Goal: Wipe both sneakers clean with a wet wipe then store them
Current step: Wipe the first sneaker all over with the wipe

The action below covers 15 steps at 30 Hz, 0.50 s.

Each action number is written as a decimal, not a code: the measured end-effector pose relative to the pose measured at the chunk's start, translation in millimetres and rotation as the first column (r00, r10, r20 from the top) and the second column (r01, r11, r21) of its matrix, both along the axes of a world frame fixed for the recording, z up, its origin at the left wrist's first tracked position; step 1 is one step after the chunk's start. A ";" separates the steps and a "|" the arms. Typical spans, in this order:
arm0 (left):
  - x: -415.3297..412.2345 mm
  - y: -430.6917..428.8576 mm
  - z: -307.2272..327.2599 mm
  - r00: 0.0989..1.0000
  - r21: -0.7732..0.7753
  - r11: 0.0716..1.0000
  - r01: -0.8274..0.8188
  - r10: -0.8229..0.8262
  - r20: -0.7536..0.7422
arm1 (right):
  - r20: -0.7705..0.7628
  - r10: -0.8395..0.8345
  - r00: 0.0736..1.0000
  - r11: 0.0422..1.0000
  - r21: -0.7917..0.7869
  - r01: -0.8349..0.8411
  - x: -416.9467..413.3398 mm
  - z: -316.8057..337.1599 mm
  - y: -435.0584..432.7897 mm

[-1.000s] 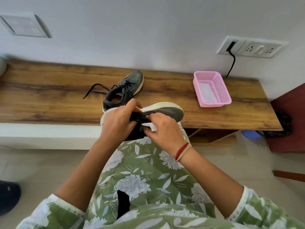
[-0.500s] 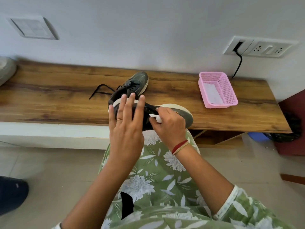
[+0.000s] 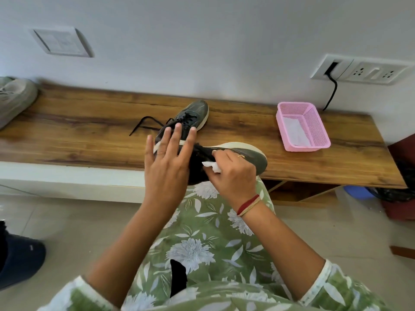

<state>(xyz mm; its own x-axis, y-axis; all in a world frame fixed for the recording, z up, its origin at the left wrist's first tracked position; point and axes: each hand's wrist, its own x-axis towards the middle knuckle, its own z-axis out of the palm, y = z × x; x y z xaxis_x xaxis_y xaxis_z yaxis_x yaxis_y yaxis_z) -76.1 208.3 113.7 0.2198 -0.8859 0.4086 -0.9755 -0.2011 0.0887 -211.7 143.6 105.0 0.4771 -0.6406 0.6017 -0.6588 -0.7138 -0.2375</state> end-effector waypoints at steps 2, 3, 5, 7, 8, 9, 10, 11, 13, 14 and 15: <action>9.1 -6.0 0.9 0.999 -0.055 0.998 0.031 -0.034 -0.040 | 0.003 0.024 1.000 0.999 -0.035 -0.024 0.8 0.4 5.3; 12.6 -7.9 0.1 0.997 -0.083 0.995 0.058 -0.062 -0.051 | 0.001 0.035 0.999 0.999 -0.036 -0.035 1.7 0.3 7.9; 20.2 -11.1 -2.6 0.993 -0.131 0.985 0.115 -0.119 -0.024 | -0.037 0.071 0.997 0.997 0.005 -0.071 2.8 -1.5 10.9; 32.2 -15.5 -5.2 0.981 -0.194 0.963 0.190 -0.180 0.065 | -0.029 0.153 0.988 0.975 0.166 -0.146 2.0 1.0 11.7; 39.4 -17.7 -6.0 0.969 -0.228 0.943 0.241 -0.219 0.117 | 0.061 0.190 0.980 0.925 0.325 -0.199 0.2 6.3 10.3; 47.6 -20.4 -6.4 0.950 -0.250 0.921 0.300 -0.264 0.169 | 0.206 0.176 0.963 0.829 0.496 -0.257 -1.7 14.0 7.9; 56.0 -23.1 -5.5 0.928 -0.259 0.898 0.355 -0.305 0.214 | 0.348 0.099 0.932 0.717 0.624 -0.309 -4.3 21.1 4.1; 64.0 -25.6 -4.7 0.908 -0.258 0.881 0.397 -0.337 0.248 | 0.447 -0.021 0.894 0.634 0.697 -0.334 -8.1 25.3 -2.2; 76.9 -29.3 -2.9 0.893 -0.264 0.866 0.425 -0.354 0.276 | 0.527 -0.279 0.803 0.537 0.779 -0.324 -16.3 31.3 -19.7; 81.3 -31.0 -1.8 0.900 -0.284 0.865 0.414 -0.340 0.273 | 0.534 -0.368 0.761 0.509 0.801 -0.316 -19.4 33.1 -28.8; 84.6 -33.2 -0.6 0.910 -0.309 0.866 0.394 -0.320 0.263 | 0.525 -0.412 0.745 0.495 0.815 -0.300 -21.2 35.0 -36.5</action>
<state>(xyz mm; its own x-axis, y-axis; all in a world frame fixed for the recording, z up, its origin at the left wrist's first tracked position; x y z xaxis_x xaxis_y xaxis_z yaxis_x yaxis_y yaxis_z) 8.5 175.1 113.1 -0.2015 -0.6797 0.7053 -0.9785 0.1720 -0.1138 -233.0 107.1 140.1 0.1895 -0.9740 -0.1244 -0.1348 0.0997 -0.9858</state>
